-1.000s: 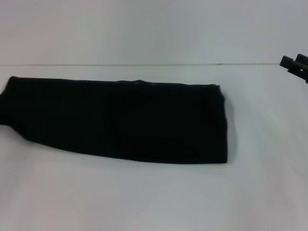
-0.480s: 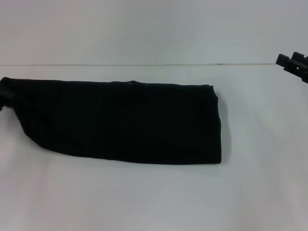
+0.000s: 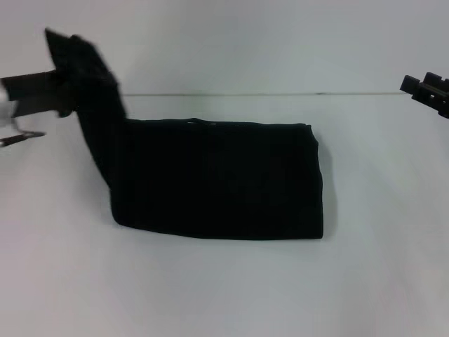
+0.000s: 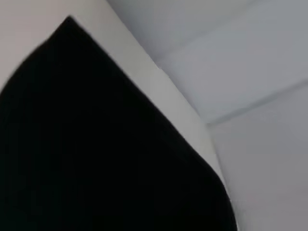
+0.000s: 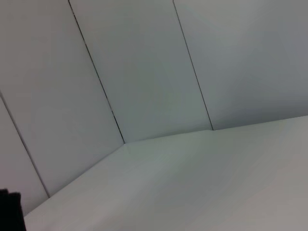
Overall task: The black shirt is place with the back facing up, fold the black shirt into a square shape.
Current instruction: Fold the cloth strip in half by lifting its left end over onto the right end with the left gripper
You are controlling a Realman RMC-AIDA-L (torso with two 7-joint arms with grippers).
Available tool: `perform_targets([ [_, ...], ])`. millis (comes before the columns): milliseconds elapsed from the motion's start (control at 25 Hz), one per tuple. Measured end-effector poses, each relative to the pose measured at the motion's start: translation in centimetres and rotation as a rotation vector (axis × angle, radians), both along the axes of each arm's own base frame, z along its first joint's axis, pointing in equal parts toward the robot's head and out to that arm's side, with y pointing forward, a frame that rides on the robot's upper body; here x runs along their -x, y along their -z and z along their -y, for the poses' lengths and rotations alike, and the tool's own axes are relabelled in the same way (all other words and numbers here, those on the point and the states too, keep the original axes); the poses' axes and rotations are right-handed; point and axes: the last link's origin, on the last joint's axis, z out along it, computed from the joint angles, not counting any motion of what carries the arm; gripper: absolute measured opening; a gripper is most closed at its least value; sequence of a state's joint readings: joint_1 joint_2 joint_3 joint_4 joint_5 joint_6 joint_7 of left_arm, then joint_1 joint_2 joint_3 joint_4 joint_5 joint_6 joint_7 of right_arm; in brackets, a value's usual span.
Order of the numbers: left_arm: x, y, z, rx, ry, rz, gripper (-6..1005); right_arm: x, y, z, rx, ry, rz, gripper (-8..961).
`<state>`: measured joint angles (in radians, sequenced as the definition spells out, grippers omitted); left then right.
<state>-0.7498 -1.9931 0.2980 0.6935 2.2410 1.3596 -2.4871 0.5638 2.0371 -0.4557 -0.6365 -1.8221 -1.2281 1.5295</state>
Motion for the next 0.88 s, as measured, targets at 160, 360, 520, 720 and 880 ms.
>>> perform_targets([
  [160, -3.5, 2.7, -0.8, 0.077, 0.107, -0.04, 136, 0.2, 0.0, -0.1, 0.0, -0.003, 0.0, 556],
  [360, -7.1, 7.7, -0.8, 0.151, 0.266, -0.135, 143, 0.6, 0.2, -0.4, 0.002, -0.011, -0.001, 548],
  [520, -9.2, 12.5, 0.3, 0.217, 0.426, -0.248, 148, 0.9, 0.5, -0.5, 0.009, -0.019, 0.001, 541],
  [720, -10.2, 17.2, 2.5, 0.357, 0.611, -0.347, 155, 1.0, 0.6, -0.7, 0.013, -0.017, 0.005, 532],
  [880, -10.4, 18.6, 3.9, 0.425, 0.725, -0.423, 161, 0.9, 0.6, -0.9, 0.025, 0.002, 0.005, 525],
])
